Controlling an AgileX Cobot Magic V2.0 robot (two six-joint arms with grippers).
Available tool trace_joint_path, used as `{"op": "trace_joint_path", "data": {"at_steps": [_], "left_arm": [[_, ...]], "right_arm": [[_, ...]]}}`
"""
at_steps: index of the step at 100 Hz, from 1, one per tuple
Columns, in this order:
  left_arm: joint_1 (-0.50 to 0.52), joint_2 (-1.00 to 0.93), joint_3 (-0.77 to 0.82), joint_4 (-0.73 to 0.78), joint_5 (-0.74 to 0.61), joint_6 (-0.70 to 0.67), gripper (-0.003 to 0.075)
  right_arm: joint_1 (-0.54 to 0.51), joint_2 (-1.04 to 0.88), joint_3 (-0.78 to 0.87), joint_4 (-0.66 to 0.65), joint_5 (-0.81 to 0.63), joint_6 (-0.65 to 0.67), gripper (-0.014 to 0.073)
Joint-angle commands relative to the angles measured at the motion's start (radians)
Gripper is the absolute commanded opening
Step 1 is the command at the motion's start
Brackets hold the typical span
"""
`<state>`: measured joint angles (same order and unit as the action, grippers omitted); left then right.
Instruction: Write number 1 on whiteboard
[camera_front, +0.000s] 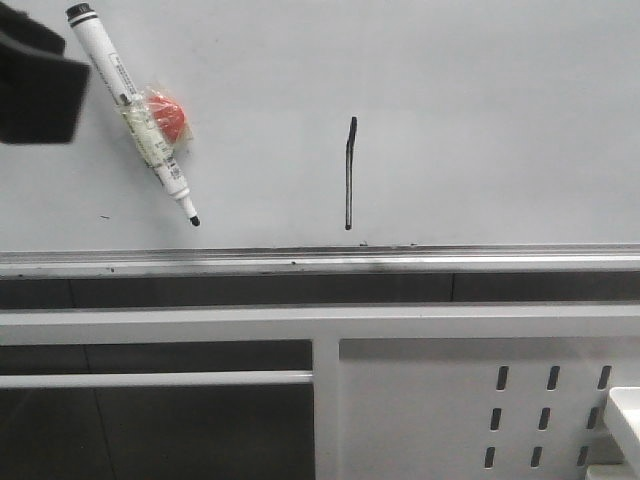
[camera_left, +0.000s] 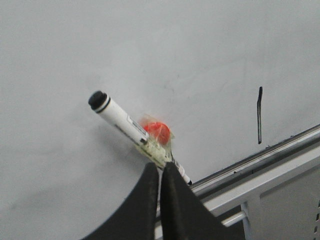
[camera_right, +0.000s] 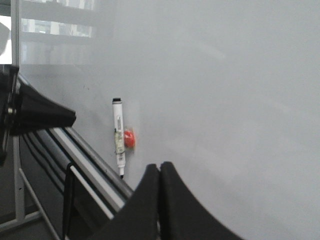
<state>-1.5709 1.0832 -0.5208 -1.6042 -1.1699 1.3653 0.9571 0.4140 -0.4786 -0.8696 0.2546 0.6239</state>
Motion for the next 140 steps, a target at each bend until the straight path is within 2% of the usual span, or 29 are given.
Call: {"op": "trace_joint_path", "data": {"at_steps": [1,11,31,46,64,101,140], "left_arm": [[-0.022,-0.101,-0.018,0.045,-0.192,0.126,-0.002],[-0.026,-0.219,-0.018,0.029,-0.192,0.189,-0.002],[-0.026,-0.482,-0.018,0.013,-0.154,0.532,-0.002],[-0.026,-0.655,-0.018,-0.045,-0.076,0.683,-0.002],[-0.026,-0.727,-0.018,-0.135,-0.052,0.8,-0.002],[-0.026,-0.727,-0.018,-0.232,-0.005,0.781,-0.002],[-0.026,-0.727,-0.021,-0.2,-0.007,0.783,-0.002]], "right_arm": [[-0.003,-0.006,0.033,-0.03,-0.072,0.052,-0.0069],[-0.003,-0.006,0.12,-0.03,-0.123,0.088,-0.0069],[-0.003,-0.006,0.227,-0.032,-0.128,0.088,-0.0069],[-0.003,-0.006,0.236,-0.032,-0.125,0.088,-0.0069],[-0.003,-0.006,0.236,-0.032,-0.148,0.088,-0.0069],[-0.003,-0.006,0.236,-0.032,-0.146,0.088,-0.0069],[-0.003,-0.006,0.236,-0.032,-0.144,0.088,-0.0069]]}}
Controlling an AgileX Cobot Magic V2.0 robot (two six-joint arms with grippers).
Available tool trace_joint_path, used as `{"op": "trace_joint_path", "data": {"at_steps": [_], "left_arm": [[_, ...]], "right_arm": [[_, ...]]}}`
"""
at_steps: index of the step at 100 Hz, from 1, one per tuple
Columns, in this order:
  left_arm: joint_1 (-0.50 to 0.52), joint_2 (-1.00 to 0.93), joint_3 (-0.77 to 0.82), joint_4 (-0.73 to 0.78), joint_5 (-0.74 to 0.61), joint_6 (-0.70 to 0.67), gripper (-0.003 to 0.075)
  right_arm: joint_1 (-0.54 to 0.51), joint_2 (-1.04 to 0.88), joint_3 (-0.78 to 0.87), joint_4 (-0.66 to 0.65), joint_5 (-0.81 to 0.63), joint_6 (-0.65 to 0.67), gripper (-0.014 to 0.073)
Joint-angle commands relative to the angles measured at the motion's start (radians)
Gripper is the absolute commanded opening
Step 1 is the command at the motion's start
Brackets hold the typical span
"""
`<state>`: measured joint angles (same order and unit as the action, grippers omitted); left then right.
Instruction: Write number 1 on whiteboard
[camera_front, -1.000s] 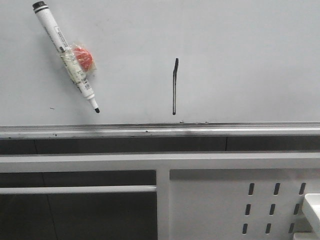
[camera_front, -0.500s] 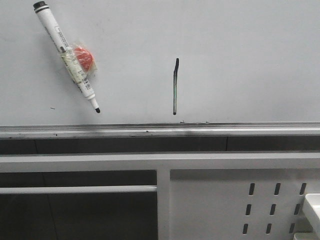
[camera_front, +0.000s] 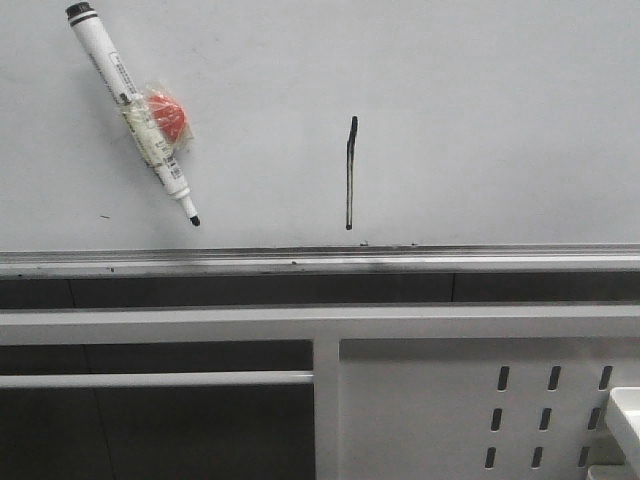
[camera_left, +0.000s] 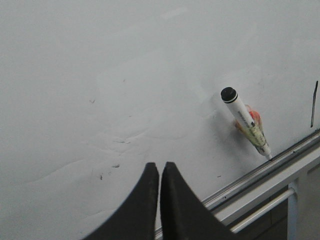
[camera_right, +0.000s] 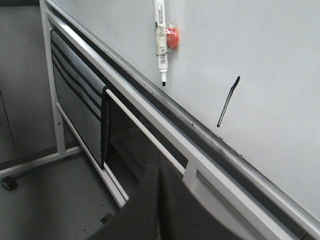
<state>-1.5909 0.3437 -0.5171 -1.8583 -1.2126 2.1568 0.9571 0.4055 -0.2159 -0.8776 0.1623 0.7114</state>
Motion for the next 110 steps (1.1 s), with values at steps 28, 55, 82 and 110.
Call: {"op": "trace_joint_path", "data": {"at_steps": [28,55,82,110], "left_arm": [[0.074,0.02,-0.025,0.053,0.184,-0.021,-0.002],[0.441,0.118,-0.025,0.025,0.293,-0.029,-0.002],[1.03,0.186,-0.023,-0.012,0.795,-0.109,-0.002],[1.298,0.186,-0.023,-0.012,1.055,-0.159,-0.002]], "right_arm": [[-0.003,0.002,-0.026,-0.024,-0.051,0.001,-0.0069],[-0.003,0.002,-0.026,-0.024,-0.05,0.001,-0.0069],[-0.003,0.002,-0.026,-0.024,-0.048,0.001,-0.0069],[-0.003,0.002,-0.026,-0.024,-0.048,0.001,-0.0069]]}}
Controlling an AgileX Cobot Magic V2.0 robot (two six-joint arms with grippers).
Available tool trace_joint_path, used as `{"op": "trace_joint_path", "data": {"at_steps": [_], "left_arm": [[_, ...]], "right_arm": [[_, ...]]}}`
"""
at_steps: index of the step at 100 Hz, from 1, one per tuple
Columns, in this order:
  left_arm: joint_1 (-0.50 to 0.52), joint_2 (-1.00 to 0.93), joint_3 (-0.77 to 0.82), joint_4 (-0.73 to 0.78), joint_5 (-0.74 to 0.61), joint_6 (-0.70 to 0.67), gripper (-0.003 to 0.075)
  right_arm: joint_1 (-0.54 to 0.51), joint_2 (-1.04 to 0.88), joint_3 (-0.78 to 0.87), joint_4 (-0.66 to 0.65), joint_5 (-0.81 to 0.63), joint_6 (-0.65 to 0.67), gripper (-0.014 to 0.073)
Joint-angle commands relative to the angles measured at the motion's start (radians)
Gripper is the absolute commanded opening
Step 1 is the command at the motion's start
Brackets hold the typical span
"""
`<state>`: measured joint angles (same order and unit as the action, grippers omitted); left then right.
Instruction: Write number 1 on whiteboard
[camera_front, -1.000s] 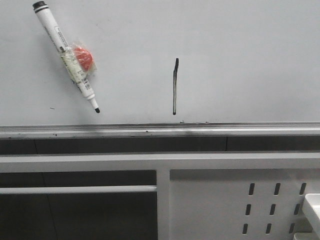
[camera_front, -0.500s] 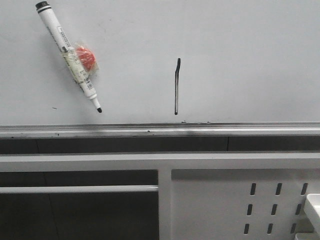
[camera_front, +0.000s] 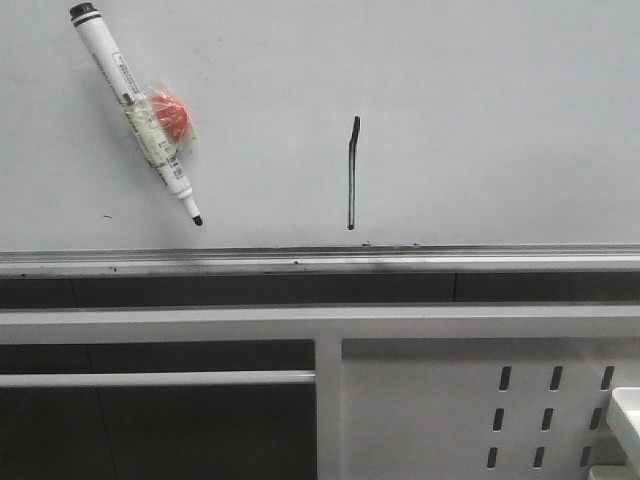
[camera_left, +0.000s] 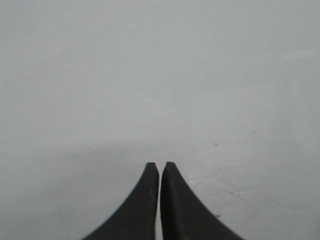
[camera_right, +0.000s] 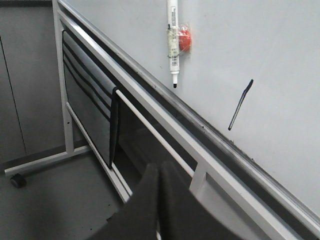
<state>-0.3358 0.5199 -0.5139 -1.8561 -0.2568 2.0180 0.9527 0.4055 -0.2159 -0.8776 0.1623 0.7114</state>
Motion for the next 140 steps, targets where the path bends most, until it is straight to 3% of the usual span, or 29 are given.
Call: {"op": "trace_joint_path", "data": {"at_steps": [1,47,54,66,72,80,103,122,140], "left_arm": [[0.045,0.01,-0.026,-0.014,0.107,-0.02,-0.002],[0.067,0.01,0.033,0.004,0.203,-0.046,-0.002],[0.091,0.01,0.035,0.215,0.257,-0.282,-0.002],[0.145,0.0,0.035,0.848,0.377,-0.966,-0.002],[0.175,-0.021,0.035,1.147,0.468,-1.24,-0.002],[0.229,-0.074,0.047,1.375,0.57,-1.518,-0.002],[0.289,-0.364,0.228,1.497,0.6,-1.631,-0.002],[0.289,-0.546,0.401,1.92,0.569,-2.263,-0.002],[0.289,-0.539,0.491,1.934,0.522,-2.23,-0.002]], "right_arm": [[0.002,0.002,-0.026,-0.024,-0.048,0.001,-0.0069],[0.002,0.002,-0.026,-0.024,-0.048,0.001,-0.0069],[0.002,0.002,-0.026,-0.024,-0.047,0.001,-0.0069],[0.002,0.002,-0.026,-0.024,-0.047,0.001,-0.0069],[0.002,0.002,-0.026,-0.024,-0.045,0.001,-0.0069],[0.002,0.002,-0.026,-0.024,-0.045,0.001,-0.0069],[0.002,0.002,-0.026,-0.024,-0.045,0.001,-0.0069],[0.002,0.002,-0.026,-0.024,-0.045,0.001,-0.0069],[0.002,0.002,-0.026,-0.024,-0.045,0.001,-0.0069]]}}
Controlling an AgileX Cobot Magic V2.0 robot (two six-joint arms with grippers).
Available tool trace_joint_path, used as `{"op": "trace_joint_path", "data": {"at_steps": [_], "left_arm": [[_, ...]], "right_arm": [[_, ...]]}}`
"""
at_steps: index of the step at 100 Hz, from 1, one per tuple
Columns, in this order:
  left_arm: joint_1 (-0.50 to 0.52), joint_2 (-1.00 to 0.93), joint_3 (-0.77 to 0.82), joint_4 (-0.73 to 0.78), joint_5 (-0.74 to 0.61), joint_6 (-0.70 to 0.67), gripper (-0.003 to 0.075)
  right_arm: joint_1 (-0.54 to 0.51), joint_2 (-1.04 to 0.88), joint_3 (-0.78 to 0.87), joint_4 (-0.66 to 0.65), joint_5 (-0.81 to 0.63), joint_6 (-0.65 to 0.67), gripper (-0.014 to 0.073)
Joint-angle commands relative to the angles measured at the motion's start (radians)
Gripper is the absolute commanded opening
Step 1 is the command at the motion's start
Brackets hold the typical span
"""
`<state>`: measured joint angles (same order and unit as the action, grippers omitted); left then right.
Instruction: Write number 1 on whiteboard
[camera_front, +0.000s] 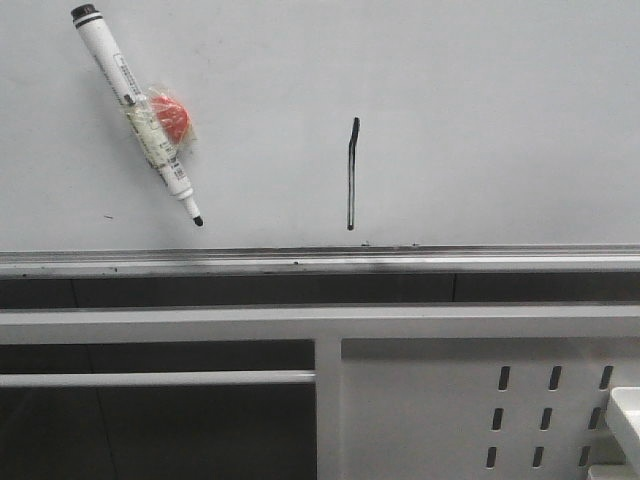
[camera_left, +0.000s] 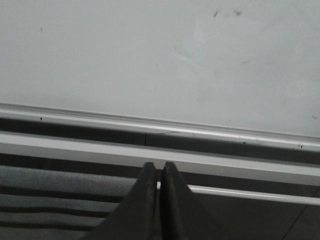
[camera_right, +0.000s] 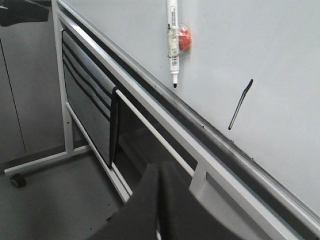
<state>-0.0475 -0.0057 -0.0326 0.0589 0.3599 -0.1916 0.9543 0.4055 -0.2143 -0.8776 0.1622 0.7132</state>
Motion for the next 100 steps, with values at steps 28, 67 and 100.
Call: {"op": "trace_joint_path", "data": {"at_steps": [28,67,100], "left_arm": [[0.01,-0.017,0.071,-0.088,-0.127,0.183,-0.002],[0.01,-0.017,0.071,-0.059,-0.073,0.27,-0.002],[0.01,-0.017,0.071,-0.059,-0.075,0.27,-0.002]], "right_arm": [[0.0,0.002,-0.028,-0.024,-0.045,-0.001,-0.0069],[0.0,0.002,-0.028,-0.024,-0.045,-0.001,-0.0069],[0.0,0.002,-0.028,-0.024,-0.045,-0.001,-0.0069]]}}
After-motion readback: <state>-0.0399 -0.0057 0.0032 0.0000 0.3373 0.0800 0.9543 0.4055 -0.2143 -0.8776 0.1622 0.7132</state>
